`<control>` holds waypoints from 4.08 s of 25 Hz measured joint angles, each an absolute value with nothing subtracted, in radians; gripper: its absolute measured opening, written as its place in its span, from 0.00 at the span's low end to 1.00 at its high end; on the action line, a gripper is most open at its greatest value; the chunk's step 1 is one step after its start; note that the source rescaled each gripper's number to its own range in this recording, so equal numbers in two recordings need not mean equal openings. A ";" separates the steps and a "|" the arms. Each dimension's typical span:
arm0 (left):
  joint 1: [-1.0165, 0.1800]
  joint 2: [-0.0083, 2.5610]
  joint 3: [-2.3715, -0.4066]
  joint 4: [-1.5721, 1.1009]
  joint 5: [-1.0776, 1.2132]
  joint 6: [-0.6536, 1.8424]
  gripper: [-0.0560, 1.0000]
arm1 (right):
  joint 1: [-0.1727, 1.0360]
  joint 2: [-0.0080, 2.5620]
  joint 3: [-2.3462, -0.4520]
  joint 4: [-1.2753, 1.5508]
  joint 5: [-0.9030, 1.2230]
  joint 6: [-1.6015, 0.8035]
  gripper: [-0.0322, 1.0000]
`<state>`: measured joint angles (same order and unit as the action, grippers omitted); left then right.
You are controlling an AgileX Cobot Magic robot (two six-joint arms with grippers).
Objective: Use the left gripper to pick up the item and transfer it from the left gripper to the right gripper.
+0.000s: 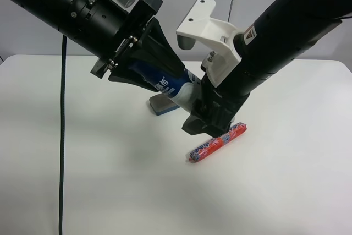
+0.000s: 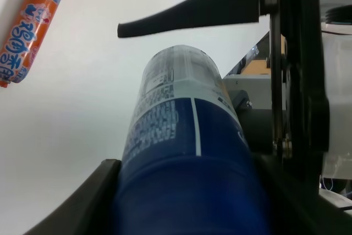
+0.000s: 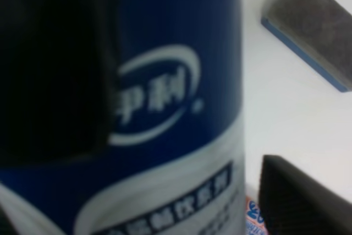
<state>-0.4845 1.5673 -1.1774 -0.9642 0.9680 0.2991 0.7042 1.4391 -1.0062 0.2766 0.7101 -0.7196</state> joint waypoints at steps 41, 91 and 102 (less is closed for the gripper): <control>-0.482 1.567 -1.180 -0.913 0.897 0.359 0.93 | 0.703 1.442 -1.005 0.297 0.715 -0.744 0.03; -0.180 1.526 -1.209 -0.945 1.142 0.516 0.99 | 0.704 1.444 -1.005 0.299 0.714 -0.743 0.03; -0.179 1.497 -1.389 -0.789 1.205 0.463 0.99 | 0.704 1.444 -1.005 0.299 0.714 -0.743 0.03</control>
